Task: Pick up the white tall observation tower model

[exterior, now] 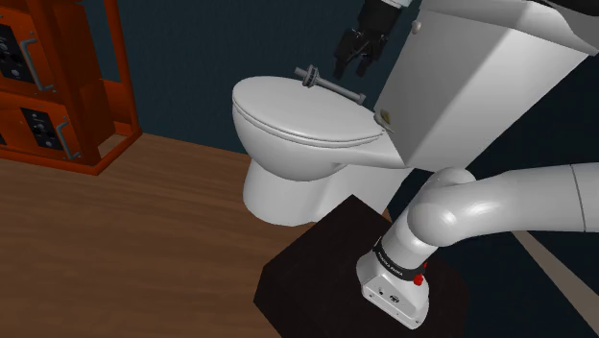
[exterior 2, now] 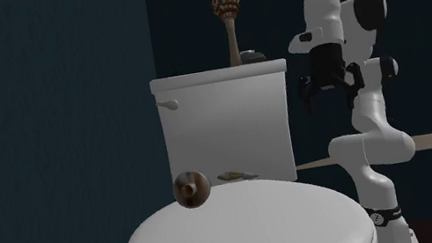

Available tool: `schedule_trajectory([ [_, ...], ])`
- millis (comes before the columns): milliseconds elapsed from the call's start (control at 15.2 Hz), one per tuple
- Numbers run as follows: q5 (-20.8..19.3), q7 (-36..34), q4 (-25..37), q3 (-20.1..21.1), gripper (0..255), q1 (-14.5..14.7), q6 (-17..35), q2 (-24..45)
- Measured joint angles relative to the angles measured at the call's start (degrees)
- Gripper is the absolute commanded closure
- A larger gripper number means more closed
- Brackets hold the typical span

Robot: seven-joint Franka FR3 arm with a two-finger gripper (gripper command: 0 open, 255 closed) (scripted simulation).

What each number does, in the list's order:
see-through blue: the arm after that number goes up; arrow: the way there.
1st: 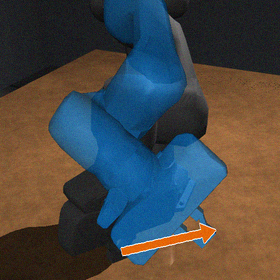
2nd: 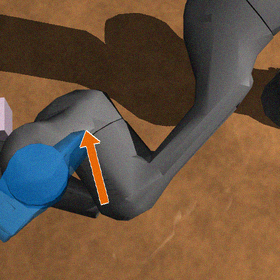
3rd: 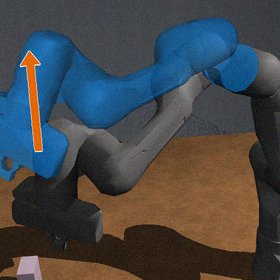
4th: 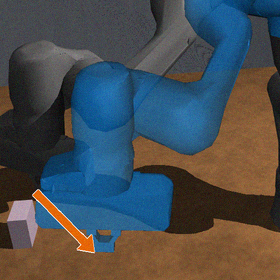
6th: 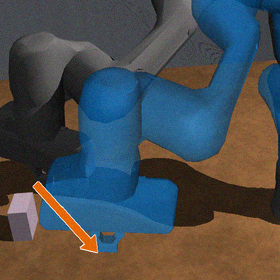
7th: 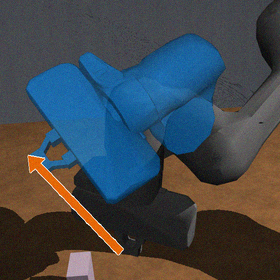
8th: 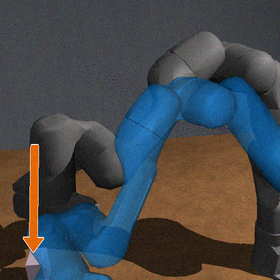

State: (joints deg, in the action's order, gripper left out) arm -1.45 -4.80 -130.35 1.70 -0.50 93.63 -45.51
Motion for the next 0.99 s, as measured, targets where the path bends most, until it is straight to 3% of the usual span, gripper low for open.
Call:
schedule_trajectory([
  [198, -0.72, 3.19, 0.05, -2.18, 0, 0.18, 0.33, 0.46],
  [594, -3.35, 18.74, 1.61, -12.35, 0, 1.41, 3.85, 6.09],
  [990, -3.42, 35.46, 7.77, -22.72, 0, 3.78, 6.47, 16.06],
])
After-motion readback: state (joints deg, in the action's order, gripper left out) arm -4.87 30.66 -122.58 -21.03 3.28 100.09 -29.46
